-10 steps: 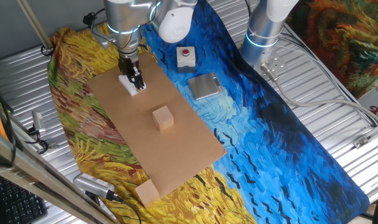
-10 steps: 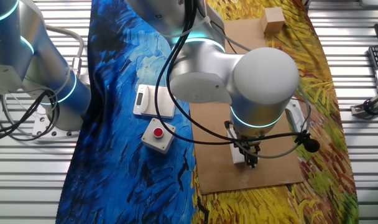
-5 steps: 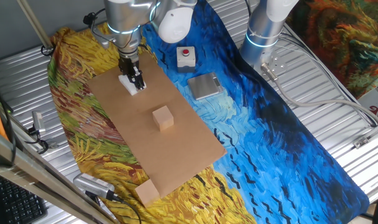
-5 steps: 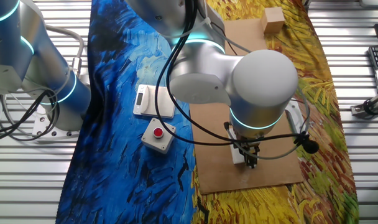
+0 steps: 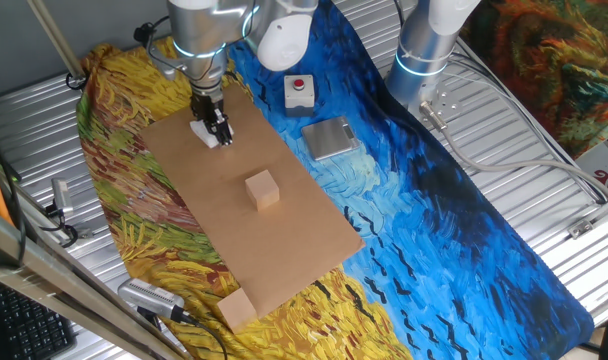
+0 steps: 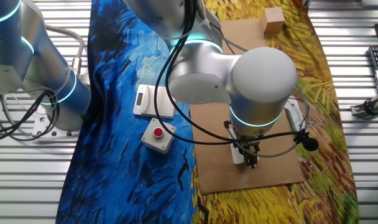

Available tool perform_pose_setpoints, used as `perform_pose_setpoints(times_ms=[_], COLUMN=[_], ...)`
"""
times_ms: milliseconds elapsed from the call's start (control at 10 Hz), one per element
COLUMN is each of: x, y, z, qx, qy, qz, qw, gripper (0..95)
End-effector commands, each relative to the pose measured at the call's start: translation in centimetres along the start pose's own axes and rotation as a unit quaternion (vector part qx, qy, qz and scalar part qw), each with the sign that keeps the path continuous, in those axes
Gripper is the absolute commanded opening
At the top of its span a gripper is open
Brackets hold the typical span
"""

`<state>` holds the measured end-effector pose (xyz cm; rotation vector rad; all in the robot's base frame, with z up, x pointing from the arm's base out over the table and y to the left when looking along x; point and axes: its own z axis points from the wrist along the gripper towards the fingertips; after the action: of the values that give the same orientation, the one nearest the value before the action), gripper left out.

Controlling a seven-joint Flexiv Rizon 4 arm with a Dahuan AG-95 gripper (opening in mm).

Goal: Clean the tabletop with a sponge

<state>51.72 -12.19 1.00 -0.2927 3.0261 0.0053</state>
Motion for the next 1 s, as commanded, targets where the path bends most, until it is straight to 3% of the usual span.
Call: perform_pose_setpoints(times_ms=[100, 400, 1000], x=[-0.08, -0.54, -0.71], y=[0.06, -0.02, 0.19], z=[-0.02, -0.86, -0.72], qx=[-0.002, -0.004, -0.006], qy=[0.0, 0.007, 0.01], qz=[0.001, 0.002, 0.006], qw=[1.0, 1.0, 0.9999], gripper=[76.0, 76.0, 76.0])
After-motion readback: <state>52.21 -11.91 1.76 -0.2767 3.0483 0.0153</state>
